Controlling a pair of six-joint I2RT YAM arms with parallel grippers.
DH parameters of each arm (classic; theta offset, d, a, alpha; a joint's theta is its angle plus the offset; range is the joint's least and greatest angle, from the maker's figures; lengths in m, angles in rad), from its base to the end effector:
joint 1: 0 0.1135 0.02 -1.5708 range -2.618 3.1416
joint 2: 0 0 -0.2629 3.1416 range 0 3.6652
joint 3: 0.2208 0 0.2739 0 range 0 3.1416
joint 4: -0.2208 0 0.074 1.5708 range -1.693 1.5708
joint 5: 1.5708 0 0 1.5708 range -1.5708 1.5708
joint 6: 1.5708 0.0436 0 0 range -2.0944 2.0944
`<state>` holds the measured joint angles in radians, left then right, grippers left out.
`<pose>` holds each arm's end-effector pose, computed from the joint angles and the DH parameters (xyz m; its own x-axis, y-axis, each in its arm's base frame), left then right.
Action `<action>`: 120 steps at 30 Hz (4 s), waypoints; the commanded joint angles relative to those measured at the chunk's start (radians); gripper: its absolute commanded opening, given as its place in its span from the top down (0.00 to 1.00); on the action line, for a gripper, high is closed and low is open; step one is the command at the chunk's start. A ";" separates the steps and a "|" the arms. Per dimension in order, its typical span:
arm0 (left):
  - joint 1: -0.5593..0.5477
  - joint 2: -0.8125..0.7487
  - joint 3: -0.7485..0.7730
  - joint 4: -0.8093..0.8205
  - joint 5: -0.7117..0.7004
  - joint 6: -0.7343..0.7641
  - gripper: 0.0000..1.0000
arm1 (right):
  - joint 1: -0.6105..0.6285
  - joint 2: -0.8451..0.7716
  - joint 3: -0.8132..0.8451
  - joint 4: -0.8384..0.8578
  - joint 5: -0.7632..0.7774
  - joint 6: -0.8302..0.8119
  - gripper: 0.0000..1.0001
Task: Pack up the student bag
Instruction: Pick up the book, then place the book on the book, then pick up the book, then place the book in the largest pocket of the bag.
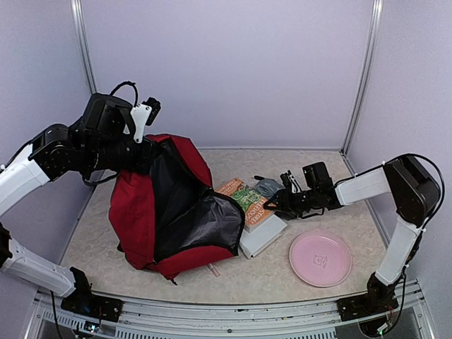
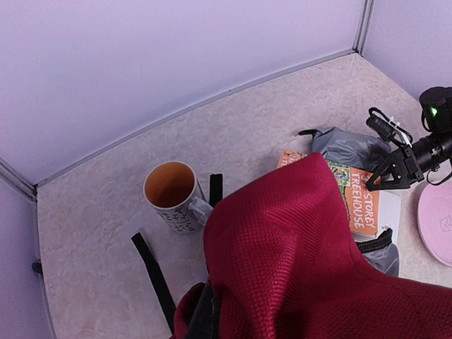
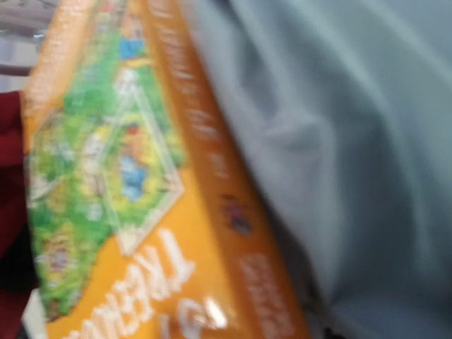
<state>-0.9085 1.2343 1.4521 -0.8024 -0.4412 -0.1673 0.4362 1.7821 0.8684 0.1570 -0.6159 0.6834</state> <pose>0.1843 -0.2060 0.4154 -0.4169 0.2898 -0.8615 0.4307 0.8976 0.0935 0.3207 0.1773 0.1204 -0.9407 0.1302 -0.3134 -0.1697 0.6192 0.7667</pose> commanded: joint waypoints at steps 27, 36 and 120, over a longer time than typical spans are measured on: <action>0.089 -0.068 -0.141 0.195 0.122 0.055 1.00 | -0.019 -0.317 -0.009 -0.500 -0.285 -0.350 1.00; 0.094 -0.016 -0.192 0.276 0.232 0.051 1.00 | -0.079 -0.362 -0.111 -0.577 -0.234 -0.368 1.00; 0.112 0.010 -0.291 0.445 0.378 -0.015 1.00 | 0.168 -0.737 0.002 -0.331 -0.472 -0.113 1.00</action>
<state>-0.8036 1.2304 1.1126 -0.3767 -0.0433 -0.1947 0.5182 1.0660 0.9161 -0.2794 -0.8490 0.5152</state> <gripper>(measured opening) 0.069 0.216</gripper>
